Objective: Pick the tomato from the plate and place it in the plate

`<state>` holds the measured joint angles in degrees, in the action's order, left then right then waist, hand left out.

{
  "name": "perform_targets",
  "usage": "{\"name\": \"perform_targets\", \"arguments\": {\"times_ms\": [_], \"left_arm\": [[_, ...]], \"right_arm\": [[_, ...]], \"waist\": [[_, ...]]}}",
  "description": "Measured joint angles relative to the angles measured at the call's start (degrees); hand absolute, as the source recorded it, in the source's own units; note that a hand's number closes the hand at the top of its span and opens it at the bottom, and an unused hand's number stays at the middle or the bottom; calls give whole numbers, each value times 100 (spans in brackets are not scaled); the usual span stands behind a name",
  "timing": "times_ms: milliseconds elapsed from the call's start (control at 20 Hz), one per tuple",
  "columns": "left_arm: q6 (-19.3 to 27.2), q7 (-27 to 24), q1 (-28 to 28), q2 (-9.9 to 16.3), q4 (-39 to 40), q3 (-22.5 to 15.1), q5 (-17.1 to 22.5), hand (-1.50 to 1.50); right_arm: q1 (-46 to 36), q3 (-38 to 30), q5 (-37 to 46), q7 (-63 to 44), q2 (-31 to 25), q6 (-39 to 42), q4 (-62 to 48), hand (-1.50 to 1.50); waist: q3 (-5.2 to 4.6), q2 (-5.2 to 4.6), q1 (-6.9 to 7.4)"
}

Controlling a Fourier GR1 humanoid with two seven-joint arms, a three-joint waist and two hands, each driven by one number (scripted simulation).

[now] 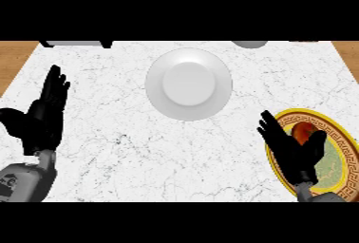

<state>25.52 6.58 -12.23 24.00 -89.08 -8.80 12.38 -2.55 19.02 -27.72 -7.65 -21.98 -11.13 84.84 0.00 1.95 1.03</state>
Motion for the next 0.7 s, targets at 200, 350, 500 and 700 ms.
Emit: {"name": "perform_targets", "arguments": {"times_ms": [200, 350, 500, 700], "left_arm": [[-190, -205, 310, 282, 59, -29, -209, 0], [-361, -341, 625, 540, 174, -166, -430, 0], [-495, -549, 981, 662, 203, -297, -566, 0], [-655, -923, 1390, 780, 229, -287, -607, 0]], "right_arm": [[-269, -621, -938, 329, 7, 893, 402, -150], [-577, -1203, -1418, 712, -120, 1435, 727, -150], [-569, -2098, -1667, 1468, -272, 1667, 671, -150], [-171, -3071, -2372, 2241, -231, 2343, 399, -150]], "waist": [[17, -105, -43], [30, -113, -71], [27, -140, -137], [21, -162, -167]]}}
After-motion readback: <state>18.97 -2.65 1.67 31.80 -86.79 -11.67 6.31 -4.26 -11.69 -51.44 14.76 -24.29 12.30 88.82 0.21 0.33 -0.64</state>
